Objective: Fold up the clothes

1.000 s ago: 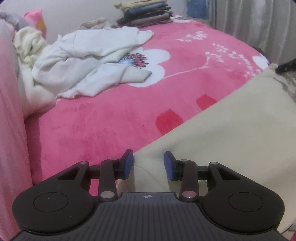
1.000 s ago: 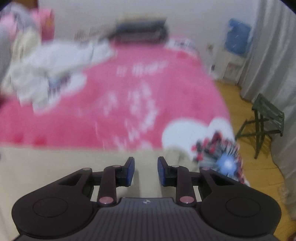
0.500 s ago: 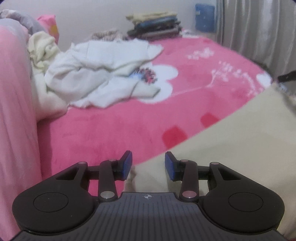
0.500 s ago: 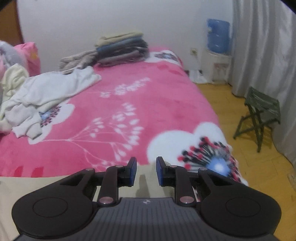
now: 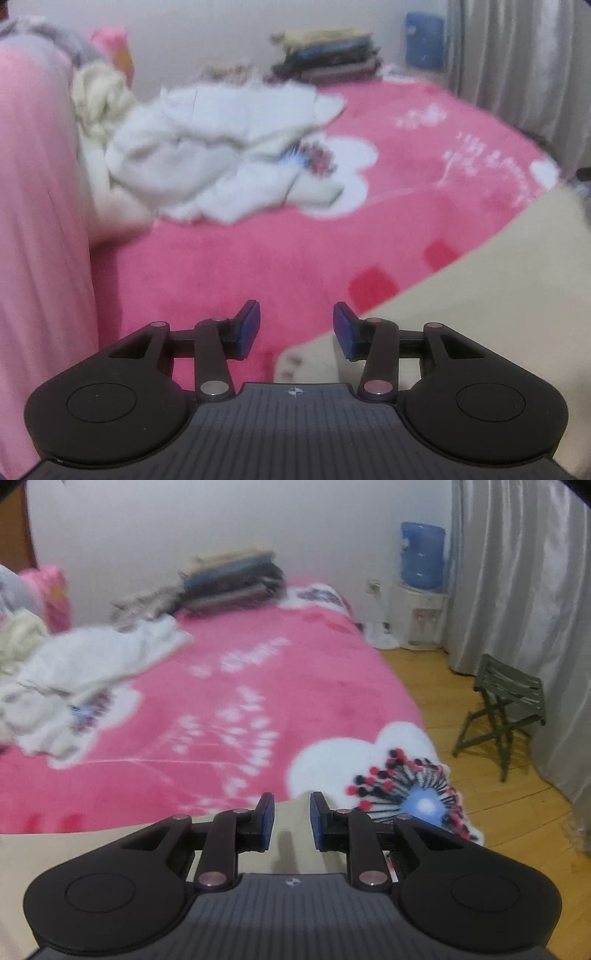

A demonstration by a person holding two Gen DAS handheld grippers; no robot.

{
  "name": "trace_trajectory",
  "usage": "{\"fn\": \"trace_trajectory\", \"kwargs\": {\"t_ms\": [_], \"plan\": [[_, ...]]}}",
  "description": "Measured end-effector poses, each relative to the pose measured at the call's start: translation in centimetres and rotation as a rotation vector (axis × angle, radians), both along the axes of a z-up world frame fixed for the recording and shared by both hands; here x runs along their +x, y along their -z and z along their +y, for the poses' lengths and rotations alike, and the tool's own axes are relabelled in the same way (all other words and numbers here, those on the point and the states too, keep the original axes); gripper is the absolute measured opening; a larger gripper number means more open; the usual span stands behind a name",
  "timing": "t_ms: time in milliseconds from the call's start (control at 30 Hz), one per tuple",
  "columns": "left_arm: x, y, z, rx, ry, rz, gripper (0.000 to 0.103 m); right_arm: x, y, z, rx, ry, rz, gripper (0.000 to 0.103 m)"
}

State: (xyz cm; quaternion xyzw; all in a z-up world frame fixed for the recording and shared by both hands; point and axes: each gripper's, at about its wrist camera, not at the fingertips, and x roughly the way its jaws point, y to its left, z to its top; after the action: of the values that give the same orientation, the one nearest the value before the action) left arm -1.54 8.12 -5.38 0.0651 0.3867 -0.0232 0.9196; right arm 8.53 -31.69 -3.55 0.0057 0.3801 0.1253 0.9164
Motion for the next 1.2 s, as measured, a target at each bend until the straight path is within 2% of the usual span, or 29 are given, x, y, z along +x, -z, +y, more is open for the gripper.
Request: {"fn": "trace_trajectory", "kwargs": {"t_ms": [33,100,167,200,267,367,433,500,567,667,700,767,800,833,933,967,1033,1100,1133,1200], "plan": [[-0.2,-0.6,-0.3,-0.015,0.023,-0.012,0.044,-0.9,-0.4,0.1,0.011,-0.018,0.000,0.022],[-0.3,-0.2,-1.3,-0.034,0.077,0.021,0.044,-1.4,0.5,0.5,-0.002,-0.046,0.041,0.021],[0.1,2.1,-2.6,0.039,0.096,0.107,0.044,-0.9,3.5,0.8,-0.078,-0.031,0.118,0.021],[0.1,2.9,-2.7,0.059,0.096,0.118,0.044,-0.6,5.1,0.5,-0.108,-0.027,0.130,0.020],[0.0,4.2,-2.8,0.096,0.093,0.131,0.043,-0.3,5.2,-0.4,-0.046,-0.005,0.140,0.020],[-1.2,1.9,-3.0,0.120,0.088,0.085,0.043,-1.0,2.5,-1.0,-0.017,0.026,0.140,0.023],[-2.4,0.2,-3.1,0.085,0.129,0.053,0.043,-2.3,0.6,-1.6,0.022,-0.005,0.138,0.023],[-3.9,-0.2,-3.6,0.043,0.206,0.075,0.043,-4.0,-0.5,-1.5,0.019,-0.059,0.140,0.023],[-5.2,0.4,-4.3,0.020,0.281,0.110,0.043,-5.4,-0.1,-1.0,-0.029,-0.092,0.158,0.023],[-5.9,5.3,-5.6,0.106,0.295,0.259,0.044,-5.5,4.8,-1.1,-0.152,-0.062,0.229,0.021],[-6.3,6.2,-5.6,0.122,0.294,0.248,0.044,-5.7,5.7,-1.5,-0.132,-0.057,0.213,0.022],[-6.6,5.5,-5.6,0.133,0.306,0.230,0.044,-5.7,4.4,-1.3,-0.121,-0.038,0.215,0.022],[-6.7,4.8,-5.5,0.124,0.306,0.218,0.044,-5.7,3.4,-1.1,-0.122,-0.032,0.215,0.025],[-6.7,4.0,-5.3,0.114,0.306,0.204,0.043,-6.1,2.0,-0.8,-0.090,-0.050,0.200,0.025],[-6.8,2.3,-4.9,0.092,0.303,0.176,0.044,-8.3,-1.0,1.3,0.022,-0.230,0.167,0.025],[-6.8,2.2,-4.8,0.092,0.301,0.179,0.044,-9.0,-2.0,2.0,0.060,-0.290,0.156,0.025],[-6.9,3.0,-4.5,0.105,0.263,0.207,0.044,-11.0,-2.2,4.3,0.095,-0.463,0.153,0.025],[-6.4,4.2,-3.6,0.072,0.203,0.274,0.044,-12.6,-0.6,6.7,0.087,-0.584,0.175,0.025],[-6.1,4.4,-2.9,0.032,0.183,0.285,0.044,-13.1,1.0,8.0,0.074,-0.624,0.225,0.024],[-5.7,4.4,-1.6,-0.050,0.141,0.298,0.044,-14.3,4.8,10.3,-0.044,-0.662,0.261,0.024]]}}
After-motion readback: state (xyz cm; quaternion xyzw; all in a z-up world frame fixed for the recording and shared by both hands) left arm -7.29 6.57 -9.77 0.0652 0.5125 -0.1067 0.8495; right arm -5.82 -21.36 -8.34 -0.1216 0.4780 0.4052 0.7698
